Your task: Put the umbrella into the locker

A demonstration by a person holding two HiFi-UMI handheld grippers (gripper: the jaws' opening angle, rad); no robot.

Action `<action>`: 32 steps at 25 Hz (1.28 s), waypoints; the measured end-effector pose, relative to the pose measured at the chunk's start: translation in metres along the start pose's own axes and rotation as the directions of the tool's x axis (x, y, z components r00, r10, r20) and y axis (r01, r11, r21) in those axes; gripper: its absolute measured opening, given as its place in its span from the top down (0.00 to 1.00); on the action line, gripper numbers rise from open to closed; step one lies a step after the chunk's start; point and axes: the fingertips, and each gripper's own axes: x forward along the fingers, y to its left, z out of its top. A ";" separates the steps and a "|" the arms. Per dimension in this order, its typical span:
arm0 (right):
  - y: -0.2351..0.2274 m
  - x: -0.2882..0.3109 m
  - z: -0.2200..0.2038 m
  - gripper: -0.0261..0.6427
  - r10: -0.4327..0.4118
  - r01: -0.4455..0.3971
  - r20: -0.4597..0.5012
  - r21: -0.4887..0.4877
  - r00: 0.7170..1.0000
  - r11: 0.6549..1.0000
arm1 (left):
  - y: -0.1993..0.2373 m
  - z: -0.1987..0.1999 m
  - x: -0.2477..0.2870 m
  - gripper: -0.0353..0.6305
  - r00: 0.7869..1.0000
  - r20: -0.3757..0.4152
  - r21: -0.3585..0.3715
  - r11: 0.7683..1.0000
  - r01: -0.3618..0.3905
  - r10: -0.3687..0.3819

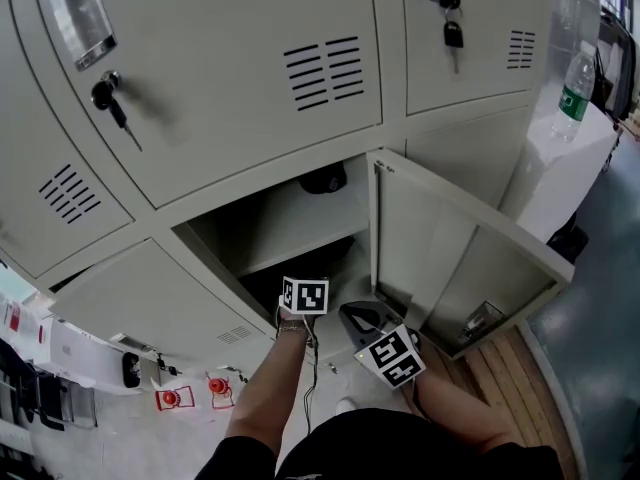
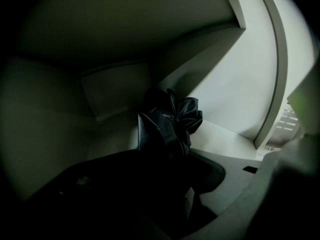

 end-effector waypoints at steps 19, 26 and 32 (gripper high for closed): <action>0.005 -0.006 -0.008 0.88 0.003 -0.003 -0.012 0.013 1.000 1.000 | -0.006 0.000 -0.007 0.54 0.994 0.084 0.148 0.986 -0.075 0.063; 0.010 -0.012 -0.012 0.88 0.017 -0.017 -0.014 0.017 1.000 1.000 | -0.011 0.003 -0.028 0.54 0.978 0.176 0.172 0.974 -0.145 0.115; 0.019 -0.019 -0.014 0.88 0.042 -0.042 -0.008 0.021 0.999 0.999 | -0.016 0.005 -0.054 0.55 0.964 0.224 0.167 0.969 -0.182 0.142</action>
